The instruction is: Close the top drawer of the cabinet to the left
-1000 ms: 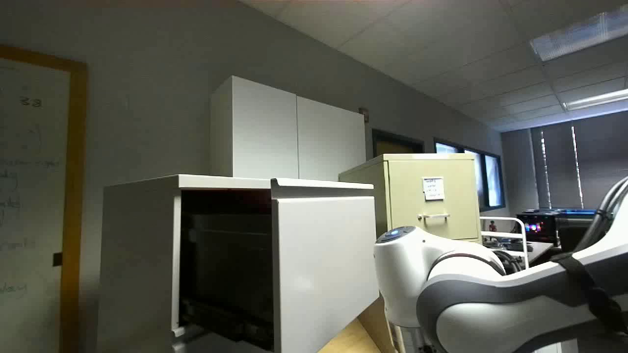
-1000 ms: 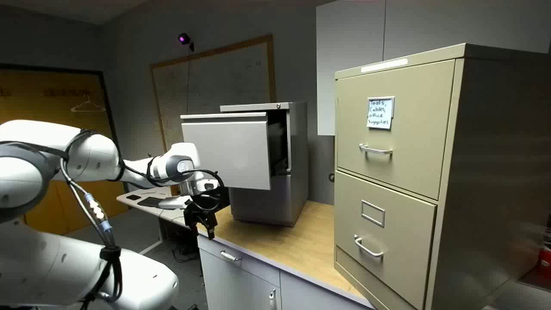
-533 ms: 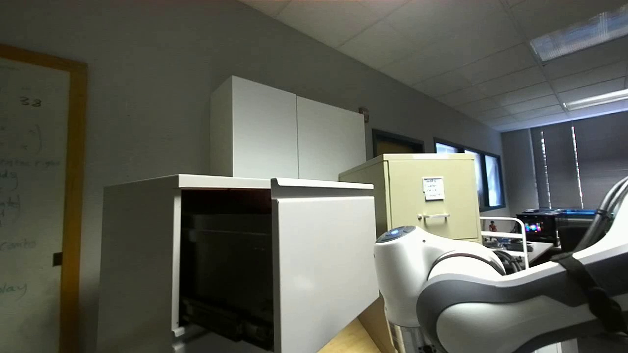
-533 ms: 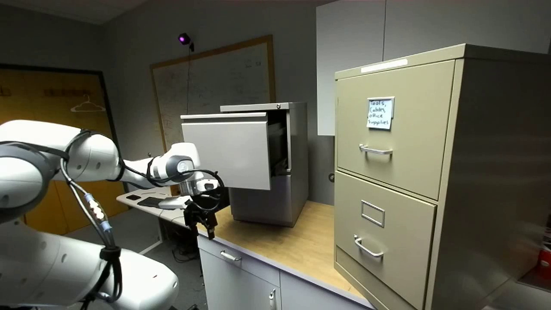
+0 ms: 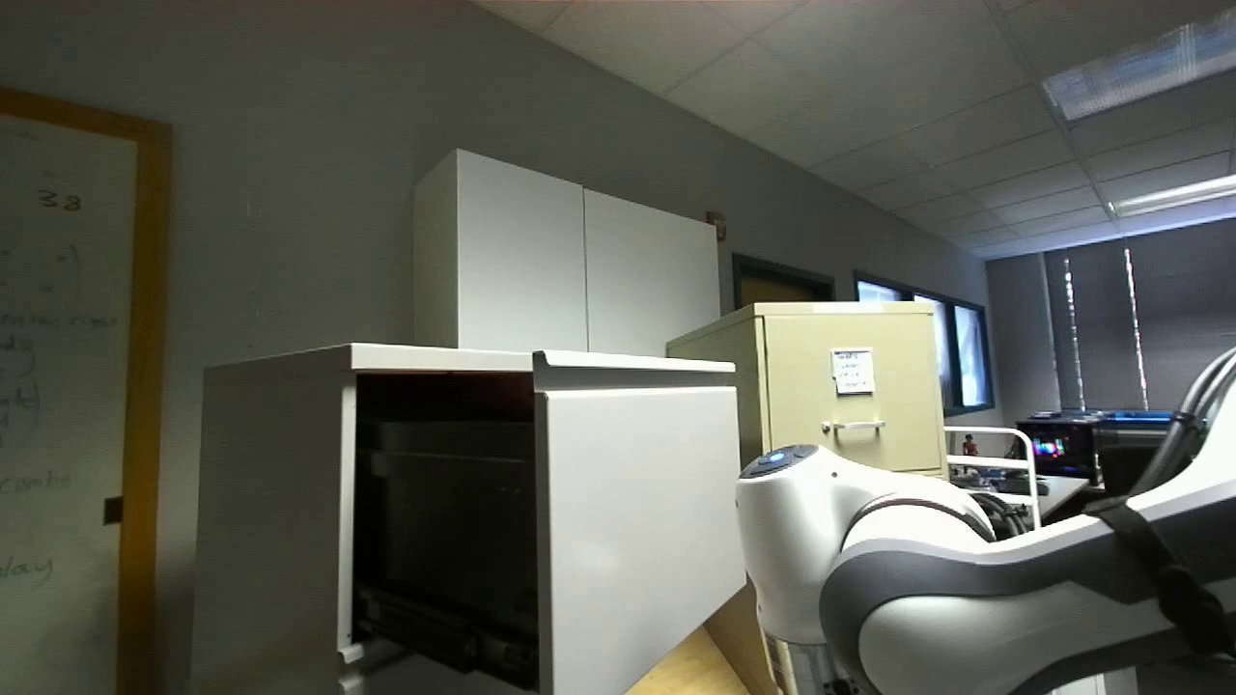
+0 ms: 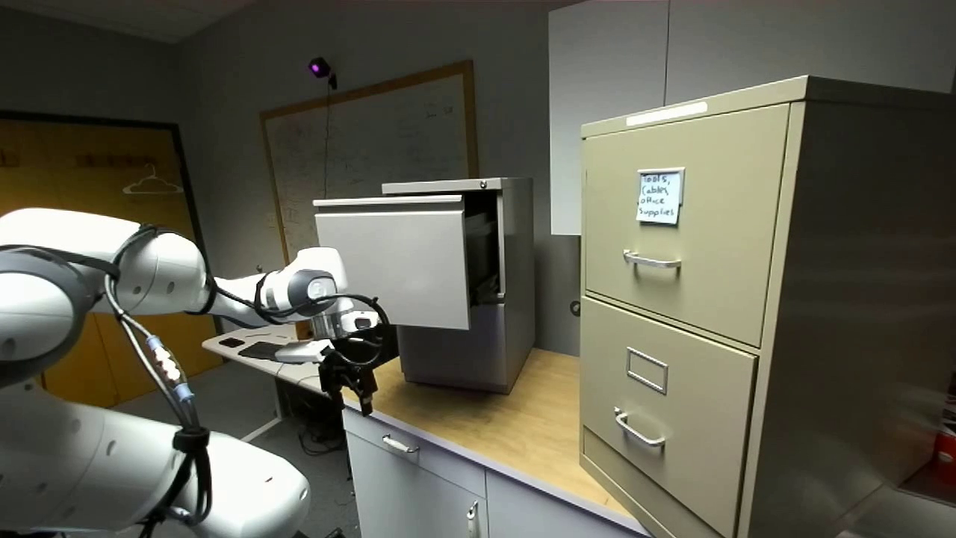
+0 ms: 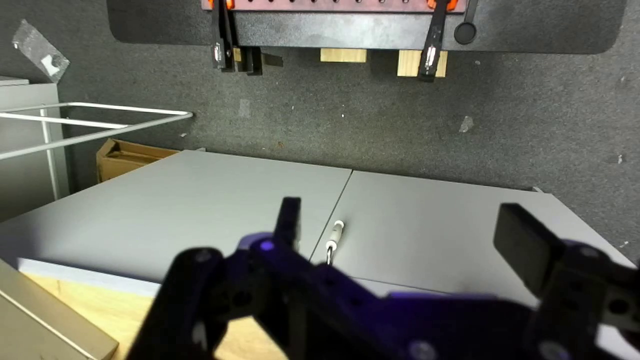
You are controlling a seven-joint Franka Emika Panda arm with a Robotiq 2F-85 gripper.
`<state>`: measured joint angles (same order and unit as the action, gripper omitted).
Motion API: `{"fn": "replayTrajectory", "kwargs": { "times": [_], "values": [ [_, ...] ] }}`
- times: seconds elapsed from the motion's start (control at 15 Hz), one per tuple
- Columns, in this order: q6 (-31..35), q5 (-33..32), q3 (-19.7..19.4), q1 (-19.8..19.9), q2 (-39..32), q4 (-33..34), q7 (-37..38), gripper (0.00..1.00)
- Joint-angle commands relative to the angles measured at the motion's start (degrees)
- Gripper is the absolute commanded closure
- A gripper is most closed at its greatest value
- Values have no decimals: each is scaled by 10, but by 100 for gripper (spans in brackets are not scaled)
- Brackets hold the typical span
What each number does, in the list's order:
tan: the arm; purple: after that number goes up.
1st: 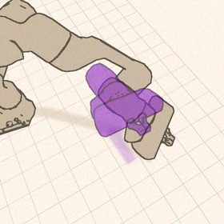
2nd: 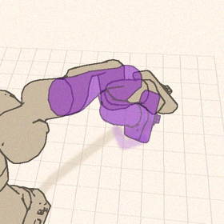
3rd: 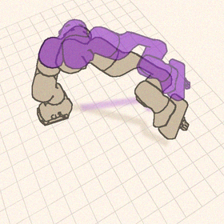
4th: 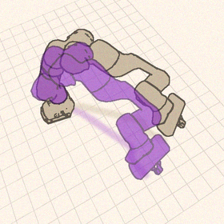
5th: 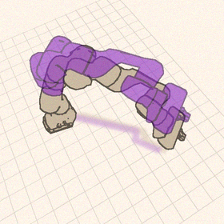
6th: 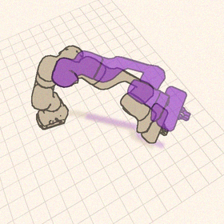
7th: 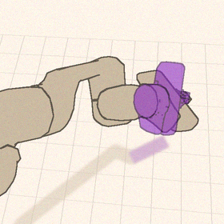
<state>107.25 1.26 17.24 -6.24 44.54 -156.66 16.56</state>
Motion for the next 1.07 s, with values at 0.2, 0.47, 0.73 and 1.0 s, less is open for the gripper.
{"fn": "replayTrajectory", "kwargs": {
  "times": [0.2, 0.47, 0.73, 1.0],
  "values": [
    [-5, -14, -13, -2, 14, 1, 6, 0],
    [-16, -35, -17, 2, 49, 10, 5, 0],
    [-13, -74, -21, 13, 100, 24, 2, 0],
    [2, -89, -20, 24, 133, 53, 8, 32]
  ]
}}
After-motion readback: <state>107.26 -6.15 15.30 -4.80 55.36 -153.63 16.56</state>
